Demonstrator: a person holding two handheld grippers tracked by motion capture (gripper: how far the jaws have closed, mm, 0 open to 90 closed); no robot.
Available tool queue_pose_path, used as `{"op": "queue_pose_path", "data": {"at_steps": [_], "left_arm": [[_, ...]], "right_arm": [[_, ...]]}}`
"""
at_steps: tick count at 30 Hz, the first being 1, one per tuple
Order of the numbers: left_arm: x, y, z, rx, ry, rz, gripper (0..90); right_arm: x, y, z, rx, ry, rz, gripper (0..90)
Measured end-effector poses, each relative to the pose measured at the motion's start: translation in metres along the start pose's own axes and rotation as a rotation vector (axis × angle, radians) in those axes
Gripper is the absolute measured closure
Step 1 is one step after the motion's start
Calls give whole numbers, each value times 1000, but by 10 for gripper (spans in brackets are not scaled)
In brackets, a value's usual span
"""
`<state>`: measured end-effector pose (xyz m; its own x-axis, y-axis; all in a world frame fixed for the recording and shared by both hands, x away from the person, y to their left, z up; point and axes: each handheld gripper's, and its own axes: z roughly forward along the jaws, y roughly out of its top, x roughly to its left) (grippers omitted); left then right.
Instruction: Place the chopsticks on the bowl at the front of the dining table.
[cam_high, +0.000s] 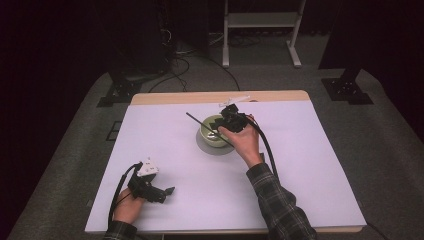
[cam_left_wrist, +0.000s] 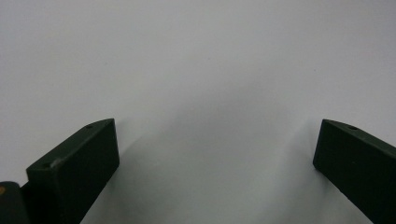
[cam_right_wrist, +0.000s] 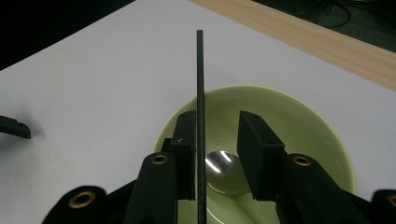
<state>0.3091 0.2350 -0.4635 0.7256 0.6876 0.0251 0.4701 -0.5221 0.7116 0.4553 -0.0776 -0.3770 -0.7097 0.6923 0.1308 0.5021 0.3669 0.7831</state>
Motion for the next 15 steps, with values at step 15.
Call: {"op": "queue_pose_path", "data": {"at_steps": [15], "left_arm": [[0,0,0,-2,0,0,0]], "right_arm": [[-19,-23,-52,-41,-37,19,688]]}}
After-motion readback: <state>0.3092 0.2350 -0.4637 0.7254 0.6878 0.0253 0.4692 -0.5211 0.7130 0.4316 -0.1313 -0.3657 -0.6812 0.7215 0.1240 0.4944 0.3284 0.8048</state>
